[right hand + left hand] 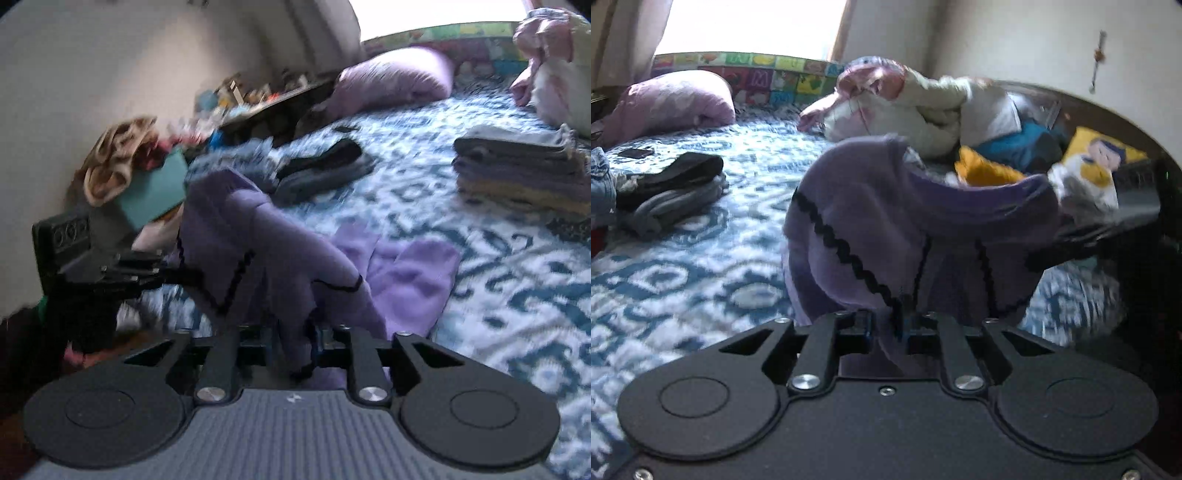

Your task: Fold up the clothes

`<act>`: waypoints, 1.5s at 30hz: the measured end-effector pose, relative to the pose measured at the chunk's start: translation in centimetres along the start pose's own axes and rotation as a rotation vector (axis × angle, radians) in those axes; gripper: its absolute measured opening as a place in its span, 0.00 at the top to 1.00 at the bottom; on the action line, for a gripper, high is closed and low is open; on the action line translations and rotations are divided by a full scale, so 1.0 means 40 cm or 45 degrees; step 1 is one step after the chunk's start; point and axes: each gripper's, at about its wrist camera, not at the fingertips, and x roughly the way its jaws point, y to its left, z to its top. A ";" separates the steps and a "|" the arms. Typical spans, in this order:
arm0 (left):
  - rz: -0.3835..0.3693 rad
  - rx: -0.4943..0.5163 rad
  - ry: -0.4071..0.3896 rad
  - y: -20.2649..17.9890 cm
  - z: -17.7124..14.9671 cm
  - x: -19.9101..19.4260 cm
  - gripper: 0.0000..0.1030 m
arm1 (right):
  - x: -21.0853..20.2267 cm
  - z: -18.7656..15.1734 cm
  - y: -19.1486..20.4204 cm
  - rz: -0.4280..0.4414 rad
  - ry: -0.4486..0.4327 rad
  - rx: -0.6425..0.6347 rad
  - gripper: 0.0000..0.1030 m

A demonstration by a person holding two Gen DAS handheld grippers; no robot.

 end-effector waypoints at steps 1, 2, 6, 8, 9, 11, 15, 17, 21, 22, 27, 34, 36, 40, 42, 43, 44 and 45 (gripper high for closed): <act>0.001 0.014 0.013 -0.005 -0.012 -0.010 0.77 | -0.009 -0.014 0.014 0.004 0.024 -0.020 0.62; -0.004 0.028 0.031 -0.007 -0.027 -0.022 0.70 | -0.018 -0.028 0.027 0.007 0.048 -0.039 0.57; 0.010 0.117 0.090 -0.021 -0.075 -0.071 0.58 | -0.047 -0.089 0.059 0.004 0.162 -0.110 0.47; 0.026 0.146 0.127 -0.021 -0.094 -0.090 0.58 | -0.062 -0.121 0.061 -0.012 0.233 -0.138 0.44; 0.039 0.161 0.146 -0.019 -0.105 -0.100 0.58 | -0.070 -0.138 0.063 -0.020 0.268 -0.152 0.43; 0.070 0.178 0.171 -0.008 -0.120 -0.120 0.58 | -0.087 -0.167 0.057 -0.028 0.335 -0.165 0.43; 0.127 0.141 0.180 0.028 -0.135 -0.144 0.57 | -0.121 -0.198 0.023 -0.047 0.392 -0.127 0.41; 0.138 0.091 0.162 0.045 -0.131 -0.145 0.57 | -0.126 -0.197 0.001 -0.069 0.377 -0.086 0.38; 0.122 -0.045 0.124 0.061 -0.100 -0.102 0.55 | -0.084 -0.172 -0.043 -0.114 0.314 0.038 0.38; 0.113 -0.089 0.116 0.065 -0.090 -0.084 0.53 | -0.064 -0.164 -0.055 -0.129 0.296 0.074 0.38; 0.060 -0.411 0.130 0.130 -0.046 0.044 0.47 | 0.057 -0.135 -0.159 -0.155 0.170 0.394 0.38; 0.080 -0.663 0.210 0.239 -0.039 0.242 0.45 | 0.209 -0.103 -0.288 -0.230 0.009 0.666 0.36; 0.077 -0.708 0.232 0.261 -0.046 0.287 0.45 | 0.243 -0.101 -0.324 -0.206 -0.027 0.723 0.35; 0.011 -0.767 0.201 0.289 -0.041 0.347 0.46 | 0.296 -0.087 -0.364 -0.138 -0.098 0.749 0.33; -0.023 -0.794 0.180 0.299 -0.034 0.370 0.59 | 0.318 -0.081 -0.371 -0.105 -0.119 0.731 0.35; -0.040 -0.795 0.181 0.302 -0.030 0.383 0.67 | 0.329 -0.078 -0.371 -0.090 -0.125 0.713 0.37; -0.042 -0.784 0.189 0.302 -0.025 0.397 0.74 | 0.339 -0.075 -0.369 -0.082 -0.123 0.687 0.50; -0.045 -0.759 0.186 0.297 -0.016 0.404 0.81 | 0.346 -0.072 -0.370 -0.075 -0.117 0.681 0.69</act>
